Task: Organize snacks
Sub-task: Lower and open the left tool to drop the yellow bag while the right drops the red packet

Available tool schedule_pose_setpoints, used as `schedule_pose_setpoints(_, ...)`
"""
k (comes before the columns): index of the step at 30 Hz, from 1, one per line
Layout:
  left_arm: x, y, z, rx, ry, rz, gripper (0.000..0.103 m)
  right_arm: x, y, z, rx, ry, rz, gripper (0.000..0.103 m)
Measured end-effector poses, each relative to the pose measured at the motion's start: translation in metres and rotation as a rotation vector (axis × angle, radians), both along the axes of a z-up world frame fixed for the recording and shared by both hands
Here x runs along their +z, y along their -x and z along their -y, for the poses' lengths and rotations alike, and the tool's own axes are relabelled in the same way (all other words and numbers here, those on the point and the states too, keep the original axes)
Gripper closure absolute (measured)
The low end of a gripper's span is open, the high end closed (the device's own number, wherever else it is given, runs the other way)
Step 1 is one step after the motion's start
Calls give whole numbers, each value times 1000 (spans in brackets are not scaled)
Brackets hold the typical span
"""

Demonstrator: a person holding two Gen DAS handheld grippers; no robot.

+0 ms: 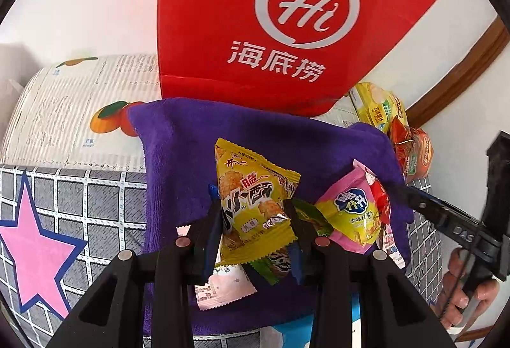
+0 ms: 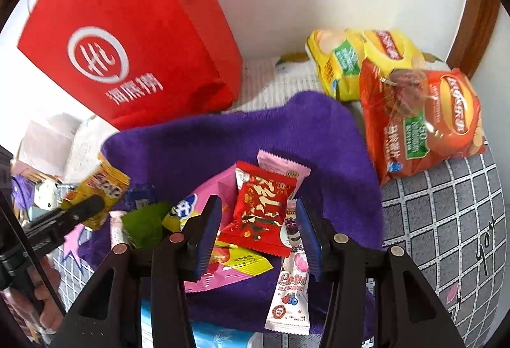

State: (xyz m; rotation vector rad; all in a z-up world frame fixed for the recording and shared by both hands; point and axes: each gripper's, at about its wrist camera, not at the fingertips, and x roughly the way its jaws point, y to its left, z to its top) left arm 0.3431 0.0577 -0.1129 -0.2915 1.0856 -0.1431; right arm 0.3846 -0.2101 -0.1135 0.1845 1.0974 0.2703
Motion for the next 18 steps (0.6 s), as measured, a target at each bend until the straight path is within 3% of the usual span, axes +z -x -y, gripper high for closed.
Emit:
schedule_pose_setpoints(8, -4, -5, -3, 30, -15, -16, 69, 20, 9, 1, 7, -1, 55, 51)
schedule_pose_setpoints(18, -10, -9, -15, 92, -4, -52, 69, 17, 9, -8, 25, 32, 63, 51)
